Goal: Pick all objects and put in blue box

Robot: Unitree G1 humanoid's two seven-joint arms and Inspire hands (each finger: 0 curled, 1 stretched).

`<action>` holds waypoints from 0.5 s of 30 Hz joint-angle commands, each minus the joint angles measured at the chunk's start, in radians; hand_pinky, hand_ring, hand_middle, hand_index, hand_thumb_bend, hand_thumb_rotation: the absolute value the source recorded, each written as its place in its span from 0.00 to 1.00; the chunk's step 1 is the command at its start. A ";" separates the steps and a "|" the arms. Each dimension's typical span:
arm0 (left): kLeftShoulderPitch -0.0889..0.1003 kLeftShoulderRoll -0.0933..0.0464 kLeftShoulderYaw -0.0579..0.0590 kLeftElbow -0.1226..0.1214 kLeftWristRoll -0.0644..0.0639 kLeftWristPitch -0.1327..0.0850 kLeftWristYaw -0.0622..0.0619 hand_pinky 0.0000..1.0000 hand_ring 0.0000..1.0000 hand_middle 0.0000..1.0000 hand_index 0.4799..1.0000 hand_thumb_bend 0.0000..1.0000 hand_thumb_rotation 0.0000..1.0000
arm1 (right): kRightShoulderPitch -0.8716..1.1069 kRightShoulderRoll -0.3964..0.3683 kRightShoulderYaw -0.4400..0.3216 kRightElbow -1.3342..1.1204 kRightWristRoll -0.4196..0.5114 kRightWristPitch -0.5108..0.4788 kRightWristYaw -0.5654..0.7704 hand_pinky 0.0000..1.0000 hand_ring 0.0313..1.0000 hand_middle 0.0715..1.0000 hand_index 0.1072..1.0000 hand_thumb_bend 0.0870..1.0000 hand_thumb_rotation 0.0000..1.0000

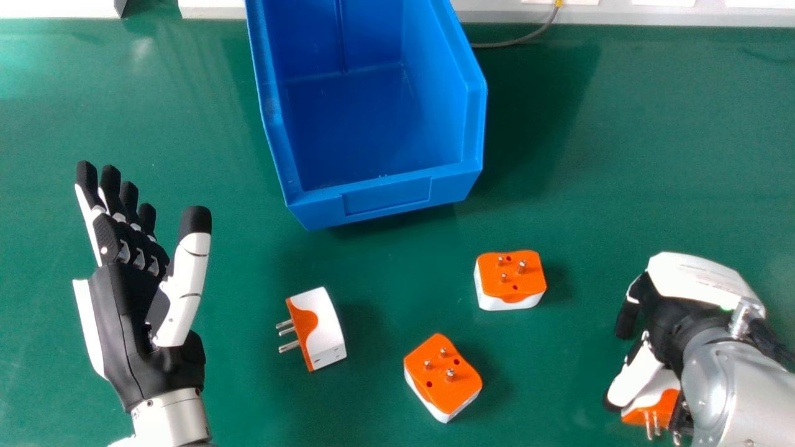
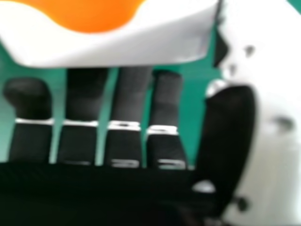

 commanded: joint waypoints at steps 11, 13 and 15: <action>0.004 -0.035 0.002 -0.008 0.006 -0.021 -0.002 1.00 1.00 1.00 1.00 0.66 0.39 | -0.011 0.014 -0.018 -0.042 0.018 0.004 0.008 0.14 0.22 0.43 0.47 0.55 0.03; 0.004 -0.036 0.002 -0.009 0.004 -0.020 -0.002 1.00 1.00 1.00 1.00 0.66 0.39 | 0.000 0.012 -0.025 -0.059 0.038 -0.008 -0.013 0.13 0.21 0.43 0.50 0.55 0.03; 0.003 -0.037 0.003 -0.009 0.001 -0.019 -0.002 1.00 1.00 1.00 1.00 0.66 0.39 | 0.013 0.010 -0.034 -0.080 0.056 -0.018 -0.032 0.13 0.21 0.43 0.50 0.55 0.03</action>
